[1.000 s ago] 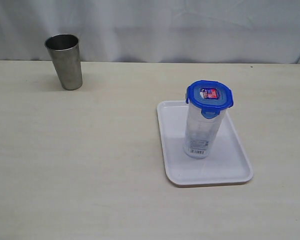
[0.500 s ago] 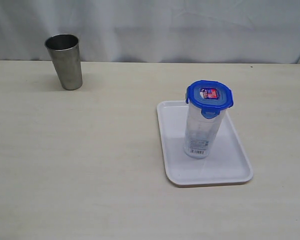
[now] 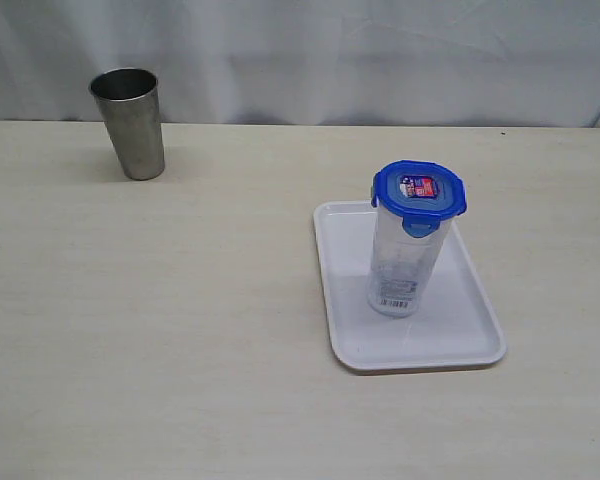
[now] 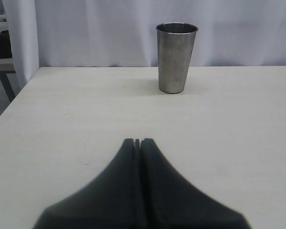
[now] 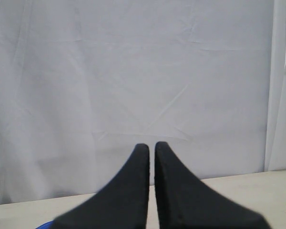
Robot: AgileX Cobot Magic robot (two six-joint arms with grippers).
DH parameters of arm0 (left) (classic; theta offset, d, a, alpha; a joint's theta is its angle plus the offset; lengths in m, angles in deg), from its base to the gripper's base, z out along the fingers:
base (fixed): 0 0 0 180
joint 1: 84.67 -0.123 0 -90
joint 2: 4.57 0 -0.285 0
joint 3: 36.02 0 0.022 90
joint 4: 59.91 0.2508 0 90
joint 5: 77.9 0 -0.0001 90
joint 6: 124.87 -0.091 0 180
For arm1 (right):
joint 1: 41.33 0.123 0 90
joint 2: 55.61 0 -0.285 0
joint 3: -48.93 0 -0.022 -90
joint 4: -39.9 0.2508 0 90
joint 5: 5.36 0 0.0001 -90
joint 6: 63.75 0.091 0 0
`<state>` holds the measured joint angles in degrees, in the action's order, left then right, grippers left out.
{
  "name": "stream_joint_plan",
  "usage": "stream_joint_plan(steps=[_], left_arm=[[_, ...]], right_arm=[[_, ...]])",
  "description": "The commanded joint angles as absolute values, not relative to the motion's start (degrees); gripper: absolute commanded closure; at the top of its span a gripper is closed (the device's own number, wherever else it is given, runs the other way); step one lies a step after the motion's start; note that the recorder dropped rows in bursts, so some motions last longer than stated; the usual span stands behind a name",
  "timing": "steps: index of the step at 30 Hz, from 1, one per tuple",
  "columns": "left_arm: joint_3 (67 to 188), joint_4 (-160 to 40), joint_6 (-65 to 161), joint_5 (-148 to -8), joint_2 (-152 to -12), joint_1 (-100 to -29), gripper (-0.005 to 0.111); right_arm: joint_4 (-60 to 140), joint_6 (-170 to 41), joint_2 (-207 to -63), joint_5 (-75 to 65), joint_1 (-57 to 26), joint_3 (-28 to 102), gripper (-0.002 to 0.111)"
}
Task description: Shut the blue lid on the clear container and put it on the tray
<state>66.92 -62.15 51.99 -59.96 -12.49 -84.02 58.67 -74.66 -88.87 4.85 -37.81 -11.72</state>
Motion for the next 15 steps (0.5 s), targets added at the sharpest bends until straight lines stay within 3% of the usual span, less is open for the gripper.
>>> stream_joint_plan(steps=[1,9,15], left_arm=[[66.8,-62.1,51.7,-60.2,-12.4,-84.3,0.107],[66.8,-62.1,51.7,-60.2,-12.4,-84.3,0.107],[66.8,-62.1,51.7,-60.2,-12.4,-84.3,0.107]], right_arm=[[58.6,-74.4,-88.6,5.3,-37.9,-12.1,0.104],[58.6,-74.8,-86.2,6.7,-37.9,-15.2,0.104],[58.6,-70.8,-75.2,17.6,-37.9,-24.9,0.104]])
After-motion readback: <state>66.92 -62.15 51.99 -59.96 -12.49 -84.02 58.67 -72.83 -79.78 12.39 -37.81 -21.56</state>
